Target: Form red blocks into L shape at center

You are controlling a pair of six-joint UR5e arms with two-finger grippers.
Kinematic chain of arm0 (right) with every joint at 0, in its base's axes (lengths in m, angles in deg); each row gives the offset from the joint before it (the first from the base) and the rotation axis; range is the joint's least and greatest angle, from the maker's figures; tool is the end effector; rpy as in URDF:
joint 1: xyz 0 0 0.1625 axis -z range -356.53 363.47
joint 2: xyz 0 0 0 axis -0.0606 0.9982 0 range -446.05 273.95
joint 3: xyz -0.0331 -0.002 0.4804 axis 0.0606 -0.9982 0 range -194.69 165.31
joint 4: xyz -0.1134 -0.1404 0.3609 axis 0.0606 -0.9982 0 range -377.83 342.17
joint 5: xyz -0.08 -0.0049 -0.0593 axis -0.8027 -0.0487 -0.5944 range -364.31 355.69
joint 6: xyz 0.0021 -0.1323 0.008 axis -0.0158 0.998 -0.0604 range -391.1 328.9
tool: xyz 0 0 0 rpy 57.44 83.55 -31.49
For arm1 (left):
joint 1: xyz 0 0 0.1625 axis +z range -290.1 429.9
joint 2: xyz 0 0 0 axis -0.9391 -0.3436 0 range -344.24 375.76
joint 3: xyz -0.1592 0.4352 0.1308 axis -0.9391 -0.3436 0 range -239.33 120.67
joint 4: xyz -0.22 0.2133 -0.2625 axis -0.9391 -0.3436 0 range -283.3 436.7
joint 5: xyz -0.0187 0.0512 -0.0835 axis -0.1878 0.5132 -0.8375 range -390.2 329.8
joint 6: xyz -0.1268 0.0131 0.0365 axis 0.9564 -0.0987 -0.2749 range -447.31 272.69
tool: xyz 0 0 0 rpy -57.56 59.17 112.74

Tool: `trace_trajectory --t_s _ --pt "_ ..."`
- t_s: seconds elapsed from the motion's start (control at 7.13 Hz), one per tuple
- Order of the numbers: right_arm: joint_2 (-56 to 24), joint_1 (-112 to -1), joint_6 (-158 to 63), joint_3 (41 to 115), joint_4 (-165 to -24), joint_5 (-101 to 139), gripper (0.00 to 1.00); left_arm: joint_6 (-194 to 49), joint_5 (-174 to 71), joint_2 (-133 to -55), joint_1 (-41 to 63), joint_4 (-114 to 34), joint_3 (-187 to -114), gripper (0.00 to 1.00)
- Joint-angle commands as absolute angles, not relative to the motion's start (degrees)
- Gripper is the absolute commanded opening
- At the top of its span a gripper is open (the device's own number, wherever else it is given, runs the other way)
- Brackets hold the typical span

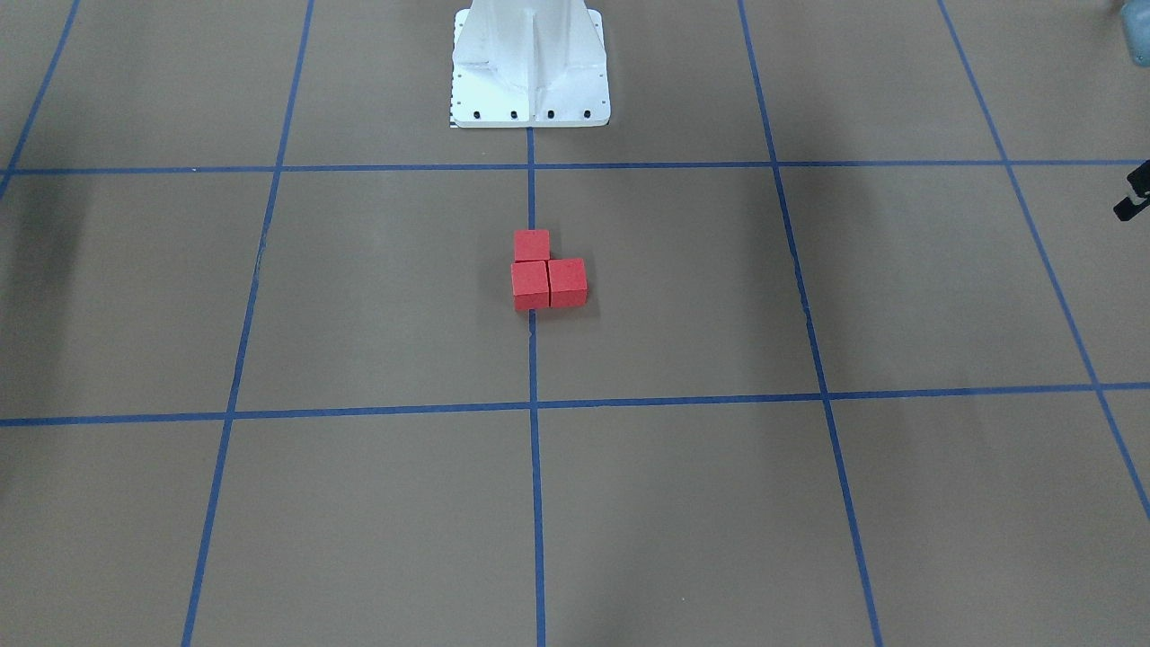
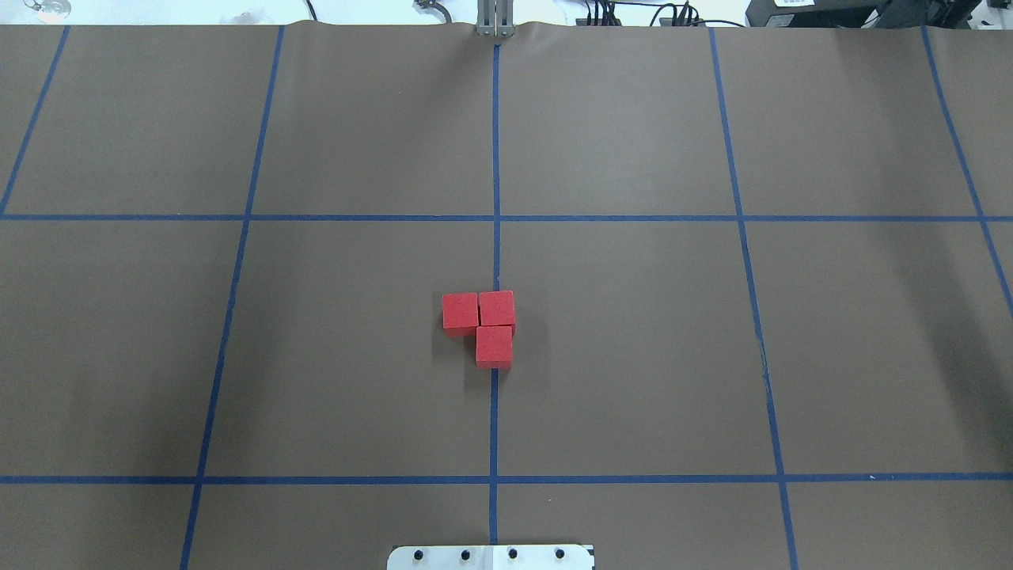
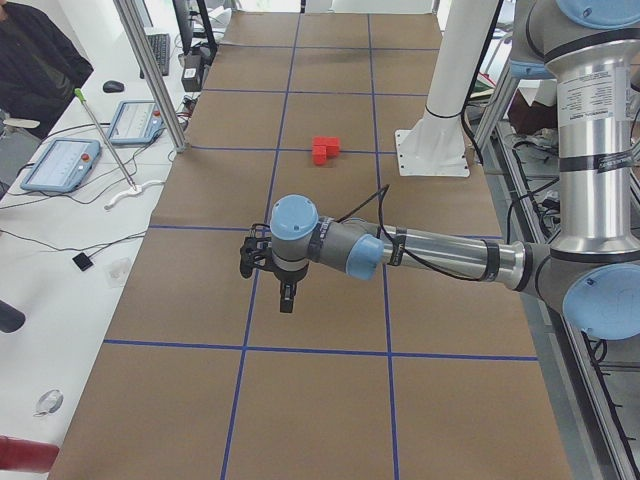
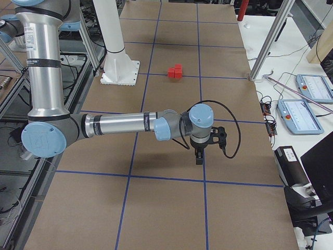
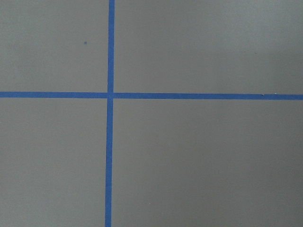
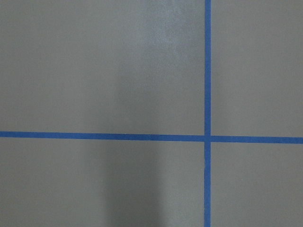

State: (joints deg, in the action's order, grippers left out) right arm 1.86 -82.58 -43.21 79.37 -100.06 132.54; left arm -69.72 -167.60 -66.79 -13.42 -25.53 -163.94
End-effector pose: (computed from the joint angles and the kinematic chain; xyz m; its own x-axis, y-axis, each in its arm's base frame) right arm 0.0011 -0.5161 0.6669 0.6693 -0.0142 0.7429 -0.0752 0.9934 0.0867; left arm 0.0156 -0.4404 0.6441 0.6470 0.0231 -0.7622 0.0901 0.9902 0.1065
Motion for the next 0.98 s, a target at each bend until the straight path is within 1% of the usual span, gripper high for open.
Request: trace_trajectory --t_s 0.0,0.42,0.7,0.84 --pt "1.14 -82.57 -42.97 79.09 -100.01 132.8 1.0 -69.73 -167.67 -66.85 -13.42 -25.7 -165.06 1.0" --pt "1.05 -82.57 -42.97 78.83 -97.3 132.8 1.0 -69.82 -167.67 -66.94 -13.24 -25.87 -165.06 1.0" --pt "0.35 -82.4 -42.88 77.86 -97.19 132.89 1.0 -69.82 -167.67 -66.33 -13.33 -25.52 -167.6 1.0" --pt "-0.09 -82.4 -42.88 78.12 -97.11 132.89 1.0 -69.82 -167.84 -66.06 -13.33 -25.52 -167.7 1.0"
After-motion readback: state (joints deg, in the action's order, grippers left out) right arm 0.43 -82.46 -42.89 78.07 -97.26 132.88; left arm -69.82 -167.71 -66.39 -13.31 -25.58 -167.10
